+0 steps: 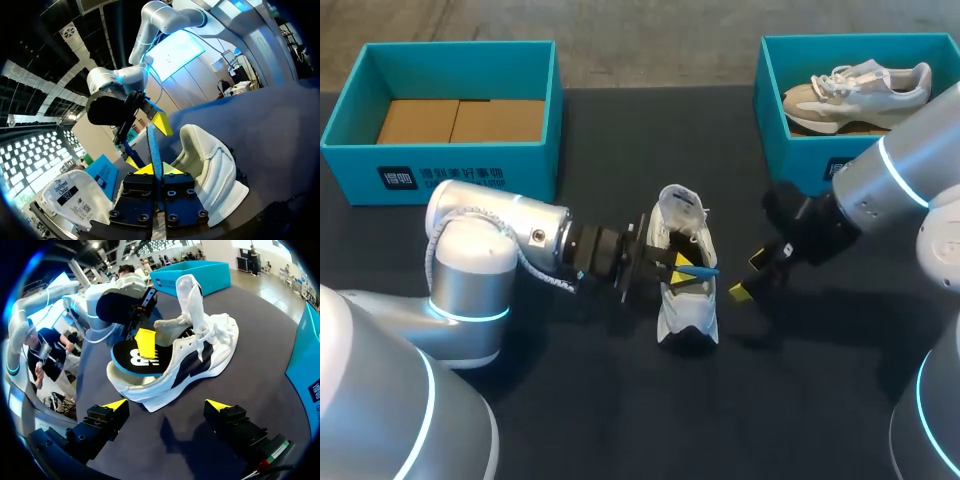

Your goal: Take the shoe out of the shoebox, open the shoe tongue, remove and reinsert the insole, then place the shoe into the shoebox

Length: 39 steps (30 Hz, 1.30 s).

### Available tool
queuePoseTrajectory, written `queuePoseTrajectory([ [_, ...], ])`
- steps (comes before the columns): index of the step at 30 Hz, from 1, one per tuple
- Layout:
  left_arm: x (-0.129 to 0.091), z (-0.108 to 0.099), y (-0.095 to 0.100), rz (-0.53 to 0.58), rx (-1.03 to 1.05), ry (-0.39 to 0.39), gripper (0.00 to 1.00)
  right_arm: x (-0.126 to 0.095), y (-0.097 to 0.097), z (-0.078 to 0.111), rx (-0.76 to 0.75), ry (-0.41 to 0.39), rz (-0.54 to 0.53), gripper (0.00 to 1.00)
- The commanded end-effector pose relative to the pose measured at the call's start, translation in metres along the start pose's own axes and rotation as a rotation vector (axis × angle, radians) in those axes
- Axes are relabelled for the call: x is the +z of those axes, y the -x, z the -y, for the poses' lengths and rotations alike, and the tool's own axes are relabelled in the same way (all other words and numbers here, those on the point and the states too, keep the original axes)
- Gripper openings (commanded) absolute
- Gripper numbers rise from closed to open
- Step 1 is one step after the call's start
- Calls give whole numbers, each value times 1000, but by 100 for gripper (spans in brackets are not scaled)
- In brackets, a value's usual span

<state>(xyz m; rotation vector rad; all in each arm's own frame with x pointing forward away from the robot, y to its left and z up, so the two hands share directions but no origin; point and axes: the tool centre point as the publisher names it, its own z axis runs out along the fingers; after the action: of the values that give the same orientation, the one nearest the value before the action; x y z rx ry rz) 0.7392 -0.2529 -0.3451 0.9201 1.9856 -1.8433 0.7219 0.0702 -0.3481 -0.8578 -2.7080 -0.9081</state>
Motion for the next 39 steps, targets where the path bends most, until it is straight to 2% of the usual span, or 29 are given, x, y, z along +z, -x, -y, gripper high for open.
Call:
queuePoseTrajectory([
  [1,1,-2,0,0,-1,7,0,0,-2,0,3,-5,9,100],
  [2,1,0,0,6,1,6,18,-1,-2,0,4,-5,9,100],
  [3,1,3,1,12,4,3,44,-1,-2,0,4,-4,10,100],
  [4,1,6,1,20,6,-5,47,-1,-2,0,4,-4,11,100],
  [6,0,13,4,31,16,-18,45,-1,-3,0,3,-3,13,100],
  [8,0,20,6,37,23,-29,39,-2,-3,-1,2,-4,14,100],
  [13,0,28,8,37,38,-45,34,-7,-4,-2,-1,-6,23,100],
  [15,1,28,7,36,39,-47,24,-8,-4,-3,-2,-4,28,100],
  [16,1,28,6,32,35,-49,23,-8,-4,-3,-2,-3,28,100],
  [18,3,27,4,23,34,-53,0,-8,-4,-3,-2,-1,31,100],
  [25,5,19,-4,-5,21,-52,0,-8,-4,0,3,1,32,100],
  [37,1,-1,-10,-27,8,-5,0,-7,-4,2,9,-3,32,100],
  [38,2,-1,-10,-27,9,-2,12,-7,-4,2,9,-3,32,100],
  [39,2,-1,-9,-26,9,-2,37,-7,-4,2,9,-3,32,100],
])
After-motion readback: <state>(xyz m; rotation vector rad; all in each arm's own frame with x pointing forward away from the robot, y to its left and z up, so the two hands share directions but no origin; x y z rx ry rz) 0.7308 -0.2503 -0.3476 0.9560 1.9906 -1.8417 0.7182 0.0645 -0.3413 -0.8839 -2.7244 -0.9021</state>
